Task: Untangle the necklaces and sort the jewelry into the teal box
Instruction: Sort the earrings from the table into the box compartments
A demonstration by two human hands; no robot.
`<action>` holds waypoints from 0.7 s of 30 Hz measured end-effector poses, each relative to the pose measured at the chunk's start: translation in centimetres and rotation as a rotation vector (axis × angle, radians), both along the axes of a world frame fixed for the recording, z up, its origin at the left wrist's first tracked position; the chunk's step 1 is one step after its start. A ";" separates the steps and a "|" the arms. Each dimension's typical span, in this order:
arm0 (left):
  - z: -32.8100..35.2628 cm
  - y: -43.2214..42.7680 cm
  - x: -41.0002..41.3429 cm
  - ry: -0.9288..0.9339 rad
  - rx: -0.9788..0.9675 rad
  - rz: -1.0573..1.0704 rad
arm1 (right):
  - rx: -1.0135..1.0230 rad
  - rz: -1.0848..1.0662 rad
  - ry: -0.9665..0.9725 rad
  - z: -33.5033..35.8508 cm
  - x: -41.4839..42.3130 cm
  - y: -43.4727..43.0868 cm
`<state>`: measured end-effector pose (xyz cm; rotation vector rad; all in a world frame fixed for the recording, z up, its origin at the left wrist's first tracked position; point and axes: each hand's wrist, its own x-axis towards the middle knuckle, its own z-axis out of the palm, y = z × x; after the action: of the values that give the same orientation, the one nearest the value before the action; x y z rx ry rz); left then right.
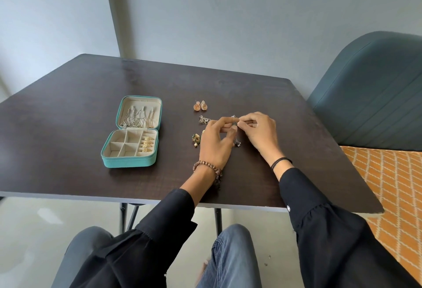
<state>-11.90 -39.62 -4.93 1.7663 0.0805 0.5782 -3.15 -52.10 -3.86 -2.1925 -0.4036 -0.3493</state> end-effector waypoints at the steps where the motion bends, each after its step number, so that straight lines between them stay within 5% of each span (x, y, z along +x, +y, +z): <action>1: 0.0 0.0 -0.1 -0.001 -0.005 -0.003 | 0.010 0.000 0.000 0.1 -0.2 -0.1; 10: 0.2 -0.2 -0.1 0.041 -0.053 -0.025 | 0.465 0.069 0.147 0.1 -3.0 -1.1; 21: 0.7 -0.3 -0.9 0.037 0.049 -0.104 | 0.665 0.172 0.223 0.3 -6.3 -2.3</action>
<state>-12.76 -39.94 -4.22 1.8171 0.0003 0.4762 -9.43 -54.42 -3.58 -1.5145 -0.2939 -0.1147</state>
